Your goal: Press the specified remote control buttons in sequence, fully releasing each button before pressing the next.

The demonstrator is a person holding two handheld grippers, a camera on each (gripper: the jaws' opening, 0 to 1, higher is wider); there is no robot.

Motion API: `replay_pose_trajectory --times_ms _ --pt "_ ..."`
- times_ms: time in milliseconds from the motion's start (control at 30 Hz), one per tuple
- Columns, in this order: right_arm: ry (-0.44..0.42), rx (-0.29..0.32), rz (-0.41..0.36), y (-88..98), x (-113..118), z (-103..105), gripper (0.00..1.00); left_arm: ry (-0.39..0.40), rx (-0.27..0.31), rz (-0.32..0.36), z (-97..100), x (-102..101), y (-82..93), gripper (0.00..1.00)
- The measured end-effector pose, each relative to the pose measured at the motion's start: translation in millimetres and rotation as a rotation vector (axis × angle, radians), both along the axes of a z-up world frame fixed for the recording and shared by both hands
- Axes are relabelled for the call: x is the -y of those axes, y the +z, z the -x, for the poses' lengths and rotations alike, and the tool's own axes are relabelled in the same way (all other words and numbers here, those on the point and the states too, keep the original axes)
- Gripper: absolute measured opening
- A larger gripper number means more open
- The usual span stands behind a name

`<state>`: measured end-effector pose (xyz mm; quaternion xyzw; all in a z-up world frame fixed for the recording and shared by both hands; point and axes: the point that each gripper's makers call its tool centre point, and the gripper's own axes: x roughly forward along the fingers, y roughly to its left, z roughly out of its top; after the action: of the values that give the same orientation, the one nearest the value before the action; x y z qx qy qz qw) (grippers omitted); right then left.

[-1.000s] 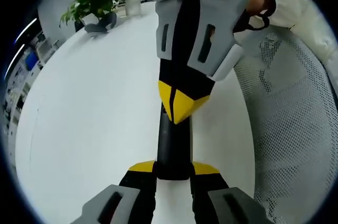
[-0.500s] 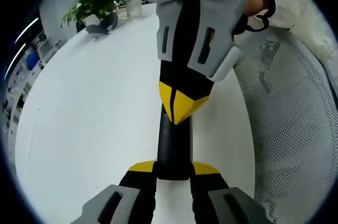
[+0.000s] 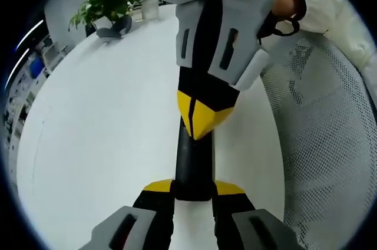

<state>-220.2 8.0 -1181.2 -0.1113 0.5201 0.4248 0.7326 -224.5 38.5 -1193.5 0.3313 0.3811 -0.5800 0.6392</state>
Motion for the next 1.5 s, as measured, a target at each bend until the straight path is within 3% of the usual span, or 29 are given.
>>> replay_pose_trajectory --times_ms 933,1267,1500 --pt "0.001 -0.016 0.000 -2.5 -9.5 2.0 0.00 0.002 -0.005 0.008 -0.7 0.2 -0.7 0.22" --pt "-0.011 -0.002 -0.008 -1.4 -9.1 2.9 0.00 -0.001 -0.005 0.005 -0.7 0.5 -0.3 0.22" --pt "-0.006 0.041 -0.016 -0.5 -8.6 4.1 0.00 0.017 -0.004 0.014 -0.9 0.9 -0.2 0.23"
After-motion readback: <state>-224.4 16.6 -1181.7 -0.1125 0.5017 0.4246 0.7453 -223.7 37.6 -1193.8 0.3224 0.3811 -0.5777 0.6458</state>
